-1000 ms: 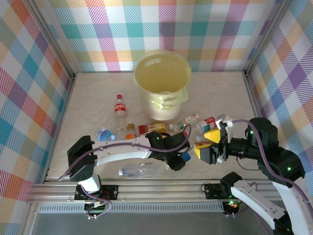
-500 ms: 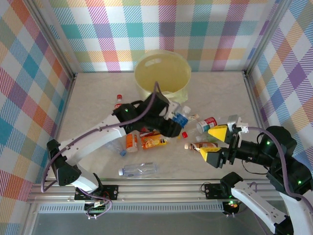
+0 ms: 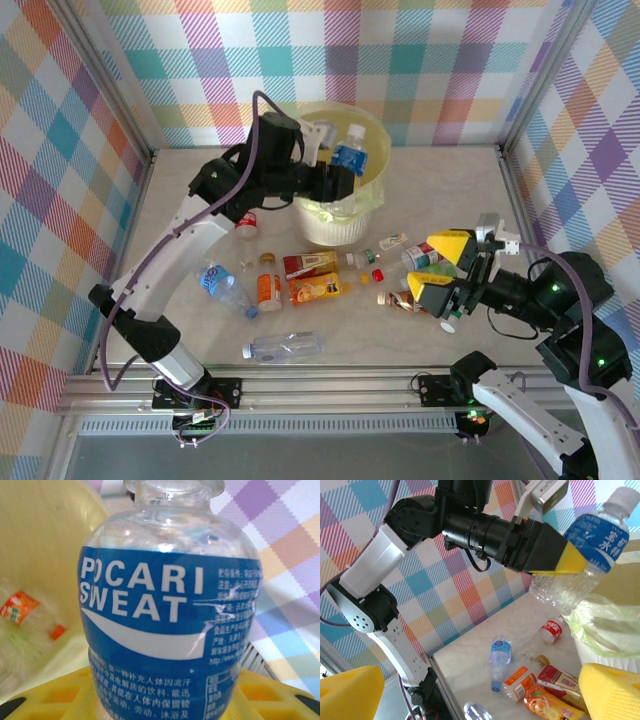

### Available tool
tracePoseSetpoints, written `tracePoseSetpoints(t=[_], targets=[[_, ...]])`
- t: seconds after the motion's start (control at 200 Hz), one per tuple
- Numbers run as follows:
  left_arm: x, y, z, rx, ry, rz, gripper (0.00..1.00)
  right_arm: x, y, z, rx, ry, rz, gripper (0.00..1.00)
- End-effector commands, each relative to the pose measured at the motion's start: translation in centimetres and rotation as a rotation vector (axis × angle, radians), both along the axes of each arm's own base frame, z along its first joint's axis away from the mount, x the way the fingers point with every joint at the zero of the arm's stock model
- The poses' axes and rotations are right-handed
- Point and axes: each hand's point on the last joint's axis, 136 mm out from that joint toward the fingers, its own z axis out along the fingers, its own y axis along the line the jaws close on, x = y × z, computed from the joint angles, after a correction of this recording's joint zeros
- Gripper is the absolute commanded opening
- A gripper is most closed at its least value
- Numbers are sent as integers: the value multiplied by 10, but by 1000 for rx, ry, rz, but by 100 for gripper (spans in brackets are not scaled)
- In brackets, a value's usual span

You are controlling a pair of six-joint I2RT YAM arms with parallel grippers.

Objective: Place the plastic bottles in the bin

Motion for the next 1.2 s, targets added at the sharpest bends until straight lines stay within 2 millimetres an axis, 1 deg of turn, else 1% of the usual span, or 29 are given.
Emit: tracePoseSetpoints(t=[0.0,0.11,0.3,0.375,0.385,0.485,0.5,0.54,0.565,0.705,0.78,0.99,1.08,1.195], targets=[[19,2,13,-30,-15,10,48,13,1,12,45,-22,-38,100],[45,7,17,-26,-39,55,48,19,1,14,62,-27,-54,100],[87,9,5,42,-96,116,48,27,0,16,57,-26,-90,100],[104,8,-6,74,-100,125,48,30,1,13,49,-13,-89,100],[105,8,-5,77,-106,127,48,29,2,14,49,-16,-87,100],[123,7,-25,130,-84,130,48,33,3,10,34,1,-91,100],[124,6,-24,130,-88,128,48,33,3,9,33,5,-93,100],[131,6,-34,146,-72,125,48,34,3,7,26,8,-96,100],[132,7,-34,146,-72,123,48,34,3,8,25,7,-96,100],[147,8,-61,181,-29,122,47,37,3,4,10,20,-107,100],[152,10,-74,197,-2,120,48,39,4,1,4,32,-104,100],[157,14,-109,262,65,115,48,46,8,-5,-11,55,-103,100],[157,15,-119,280,86,110,48,47,9,-7,-16,63,-106,100],[156,15,-124,286,101,103,51,49,9,-9,-24,77,-110,100]])
